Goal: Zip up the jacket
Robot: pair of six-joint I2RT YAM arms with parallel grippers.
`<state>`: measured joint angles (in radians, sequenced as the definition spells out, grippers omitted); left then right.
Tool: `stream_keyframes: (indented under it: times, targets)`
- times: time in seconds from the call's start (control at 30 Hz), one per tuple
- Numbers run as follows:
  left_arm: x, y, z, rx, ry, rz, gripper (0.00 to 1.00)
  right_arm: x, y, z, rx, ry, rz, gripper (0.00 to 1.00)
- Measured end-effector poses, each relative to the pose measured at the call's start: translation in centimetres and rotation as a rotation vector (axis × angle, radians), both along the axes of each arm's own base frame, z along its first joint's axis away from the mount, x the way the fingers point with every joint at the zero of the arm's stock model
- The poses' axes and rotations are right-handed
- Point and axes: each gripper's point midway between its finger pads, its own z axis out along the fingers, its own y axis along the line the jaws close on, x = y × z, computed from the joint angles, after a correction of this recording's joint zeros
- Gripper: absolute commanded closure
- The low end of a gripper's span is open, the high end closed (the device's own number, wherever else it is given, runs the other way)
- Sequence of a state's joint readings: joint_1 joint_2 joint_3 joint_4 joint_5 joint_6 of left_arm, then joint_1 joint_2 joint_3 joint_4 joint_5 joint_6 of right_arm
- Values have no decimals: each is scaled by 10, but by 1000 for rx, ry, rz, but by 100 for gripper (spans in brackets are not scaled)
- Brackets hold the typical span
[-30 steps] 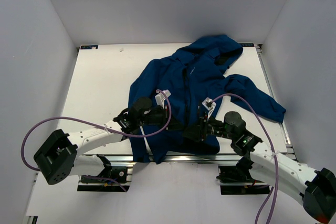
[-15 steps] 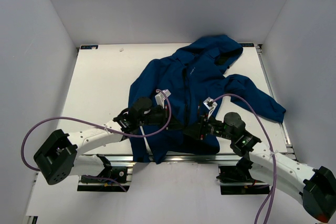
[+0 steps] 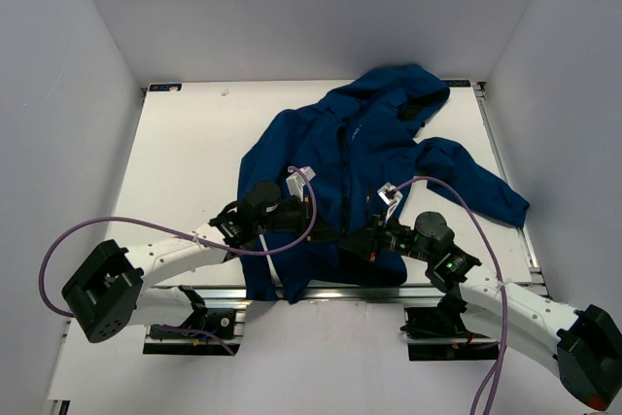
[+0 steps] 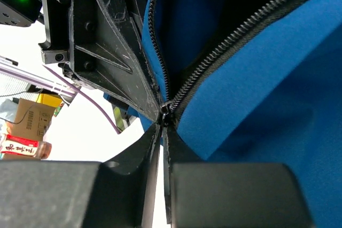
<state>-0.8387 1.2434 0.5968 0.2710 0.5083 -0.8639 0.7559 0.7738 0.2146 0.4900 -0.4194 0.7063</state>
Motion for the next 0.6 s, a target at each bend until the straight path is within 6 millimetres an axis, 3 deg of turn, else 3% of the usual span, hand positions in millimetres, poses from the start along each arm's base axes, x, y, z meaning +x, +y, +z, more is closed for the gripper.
stream_keyframes:
  times: [0.07,0.6]
  targets:
    - [0,0,0,-1,1,0,100,0,0,0,-2,1,-3,100]
    - [-4,0,-3,15,-10,-15,100,-7,-7,-3,-62,123,-27,100]
